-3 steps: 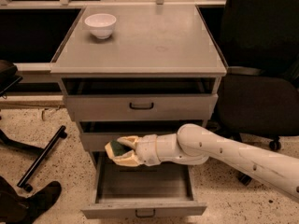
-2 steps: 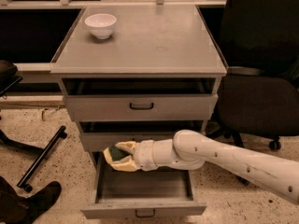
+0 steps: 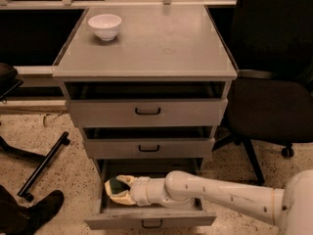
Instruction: Place sponge into bottom drawer
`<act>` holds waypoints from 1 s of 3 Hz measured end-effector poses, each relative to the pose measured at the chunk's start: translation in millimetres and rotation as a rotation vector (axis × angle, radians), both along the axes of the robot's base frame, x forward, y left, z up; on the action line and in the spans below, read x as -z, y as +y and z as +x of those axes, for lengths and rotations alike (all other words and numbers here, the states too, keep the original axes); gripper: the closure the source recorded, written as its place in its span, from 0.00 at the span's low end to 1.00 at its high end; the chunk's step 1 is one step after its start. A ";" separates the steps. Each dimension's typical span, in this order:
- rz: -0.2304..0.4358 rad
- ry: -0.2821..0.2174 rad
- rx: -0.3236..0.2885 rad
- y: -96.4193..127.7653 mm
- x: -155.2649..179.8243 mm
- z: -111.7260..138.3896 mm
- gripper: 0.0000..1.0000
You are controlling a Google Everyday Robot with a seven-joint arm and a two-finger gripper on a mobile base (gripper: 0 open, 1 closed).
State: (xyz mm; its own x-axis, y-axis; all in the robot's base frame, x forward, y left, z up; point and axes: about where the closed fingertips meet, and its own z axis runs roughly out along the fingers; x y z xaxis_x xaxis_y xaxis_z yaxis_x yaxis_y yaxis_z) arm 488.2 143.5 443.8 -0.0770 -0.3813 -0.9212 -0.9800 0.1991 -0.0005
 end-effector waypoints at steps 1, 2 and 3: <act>0.010 0.044 0.071 15.4 74.9 5.2 1.00; 0.038 0.151 0.156 15.7 148.6 -2.4 1.00; 0.037 0.150 0.156 15.7 148.1 -2.0 1.00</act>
Offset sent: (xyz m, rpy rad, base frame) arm 0.0043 0.0009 -0.2222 0.0515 0.2365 -0.2665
